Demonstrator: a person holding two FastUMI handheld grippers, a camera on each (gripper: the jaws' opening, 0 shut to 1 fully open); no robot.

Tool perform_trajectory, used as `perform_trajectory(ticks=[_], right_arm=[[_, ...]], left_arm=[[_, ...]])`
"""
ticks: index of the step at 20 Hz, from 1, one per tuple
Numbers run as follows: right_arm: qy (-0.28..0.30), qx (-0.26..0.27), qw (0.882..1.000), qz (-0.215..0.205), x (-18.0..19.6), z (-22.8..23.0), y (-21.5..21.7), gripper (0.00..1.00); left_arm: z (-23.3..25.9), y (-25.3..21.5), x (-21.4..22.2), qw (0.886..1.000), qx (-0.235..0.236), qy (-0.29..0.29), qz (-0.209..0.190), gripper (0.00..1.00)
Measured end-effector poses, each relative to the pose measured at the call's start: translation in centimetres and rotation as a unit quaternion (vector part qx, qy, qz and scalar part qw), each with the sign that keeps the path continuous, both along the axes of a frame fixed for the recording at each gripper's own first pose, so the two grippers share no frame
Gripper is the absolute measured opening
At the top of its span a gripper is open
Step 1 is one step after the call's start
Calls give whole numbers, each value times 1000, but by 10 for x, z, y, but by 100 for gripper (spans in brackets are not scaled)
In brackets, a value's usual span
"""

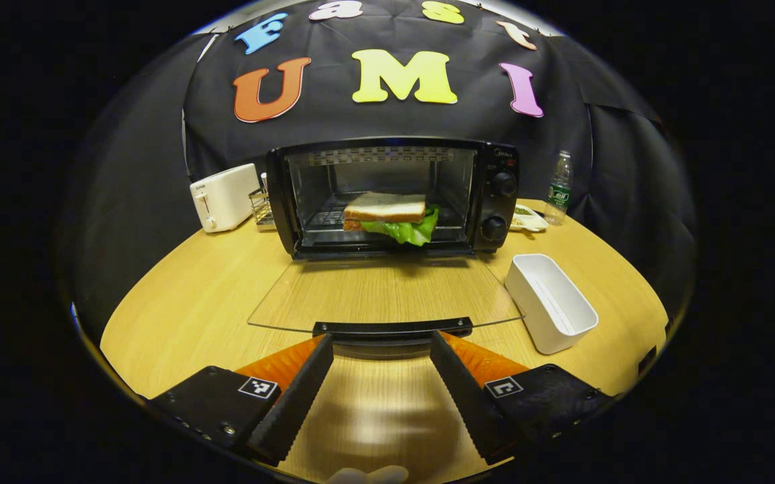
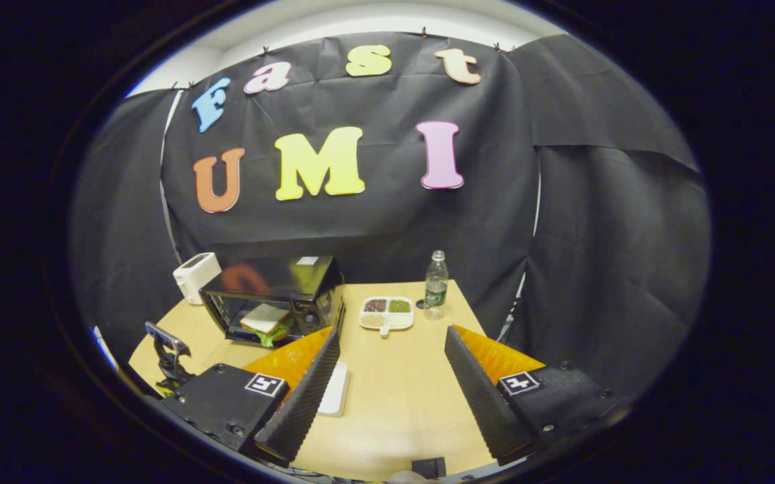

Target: Open the electric oven with the left hand, put the food in, and close the electric oven.

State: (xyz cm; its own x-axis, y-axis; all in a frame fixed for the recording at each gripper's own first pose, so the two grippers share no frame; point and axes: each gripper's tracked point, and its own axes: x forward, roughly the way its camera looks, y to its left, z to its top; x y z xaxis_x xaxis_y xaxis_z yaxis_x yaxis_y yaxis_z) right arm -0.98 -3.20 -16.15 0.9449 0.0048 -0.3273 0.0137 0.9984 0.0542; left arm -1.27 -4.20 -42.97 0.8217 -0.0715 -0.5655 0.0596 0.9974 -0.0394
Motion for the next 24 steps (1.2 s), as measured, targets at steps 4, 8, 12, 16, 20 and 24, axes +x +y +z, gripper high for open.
perform_trajectory(ticks=[4, 8, 12, 16, 20, 24], right_arm=[[6, -6, 1000, -1, 1, 2, -1, 96], [12, -1, 1000, 4, 8, -1, 4, 96], [9, -1, 1000, 11, 15, 1, 8, 97], [5, -3, 1000, 20, 20, 6, 15, 97], [-2, -4, 1000, 25, 23, 13, 19, 100], [-10, -2, 1000, 29, 25, 19, 20, 96]], left_arm=[[-15, -7, 3, 1000, 2, 11, -8, 96], [-17, -9, 4, 1000, -1, 14, -11, 95], [-11, -9, 8, 1000, -3, 11, -10, 96], [-5, -9, 8, 1000, -8, 12, -7, 96], [5, -8, 10, 1000, -3, 7, -11, 95], [27, -6, 16, 1000, -9, -2, -6, 100]])
